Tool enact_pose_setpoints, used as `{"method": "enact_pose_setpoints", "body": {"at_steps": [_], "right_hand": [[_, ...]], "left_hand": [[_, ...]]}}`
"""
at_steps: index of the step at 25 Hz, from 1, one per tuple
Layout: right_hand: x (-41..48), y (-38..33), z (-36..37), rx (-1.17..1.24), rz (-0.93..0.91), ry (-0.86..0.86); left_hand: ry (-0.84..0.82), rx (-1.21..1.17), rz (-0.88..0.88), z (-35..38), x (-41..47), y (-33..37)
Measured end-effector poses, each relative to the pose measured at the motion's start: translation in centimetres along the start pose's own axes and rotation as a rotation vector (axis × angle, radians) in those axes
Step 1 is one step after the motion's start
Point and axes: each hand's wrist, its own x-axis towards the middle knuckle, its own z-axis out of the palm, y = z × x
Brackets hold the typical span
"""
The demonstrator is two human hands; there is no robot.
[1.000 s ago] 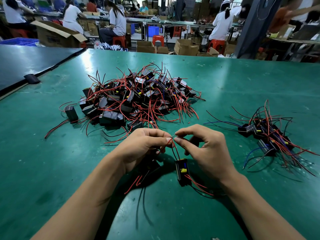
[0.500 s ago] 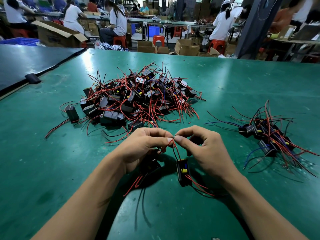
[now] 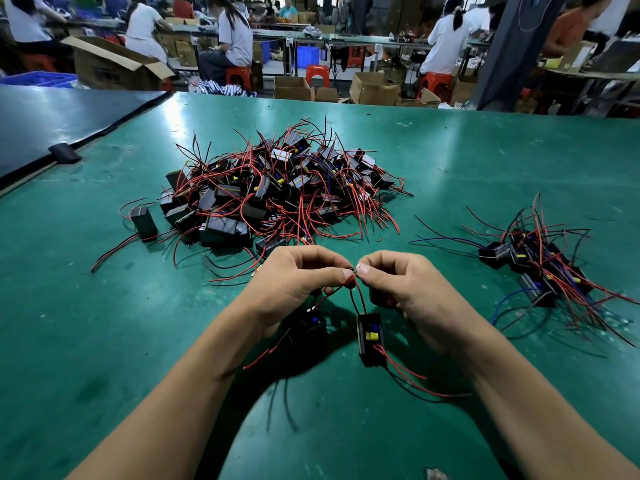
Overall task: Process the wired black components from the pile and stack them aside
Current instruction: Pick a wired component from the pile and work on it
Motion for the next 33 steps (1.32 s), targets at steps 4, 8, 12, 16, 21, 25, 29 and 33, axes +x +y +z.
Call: {"method": "enact_pose_setpoints", "body": {"at_steps": [4, 8, 12, 16, 21, 25, 29, 33], "right_hand": [[0.3, 0.6, -0.6, -0.177, -0.027, 0.235], [0.6, 0.8, -2.0, -0.135, 0.057, 0.436], [0.0, -0.4, -1.7, -0.271, -0.248, 0.522], [-1.0, -0.3, 0.9, -0.400, -0.297, 0.155], [-1.1, 0.6, 0.9, -1.007, -0.235, 0.011], [-0.9, 0.5, 0.2, -1.090, -0.235, 0.050], [-0.6, 0.5, -0.4, -1.069, -0.198, 0.097], [-0.5, 0.6, -1.0, -1.110, -0.107, 0.194]], "left_hand": [[0.071, -0.050, -0.067, -0.3, 0.4, -0.6], [0.196, 0.185, -0.032, -0.8, 0.6, -1.1], [0.307, 0.453, 0.021, -1.1, 0.5, -1.3], [0.262, 0.366, -0.019, -0.9, 0.6, -1.2], [0.216, 0.046, -0.130, 0.1, 0.6, -1.1], [0.168, -0.052, -0.150, 0.7, 0.8, -1.3], [0.161, -0.057, -0.123, 0.7, 0.9, -1.5], [0.150, -0.029, -0.135, 0.7, 0.7, -1.5]]}}
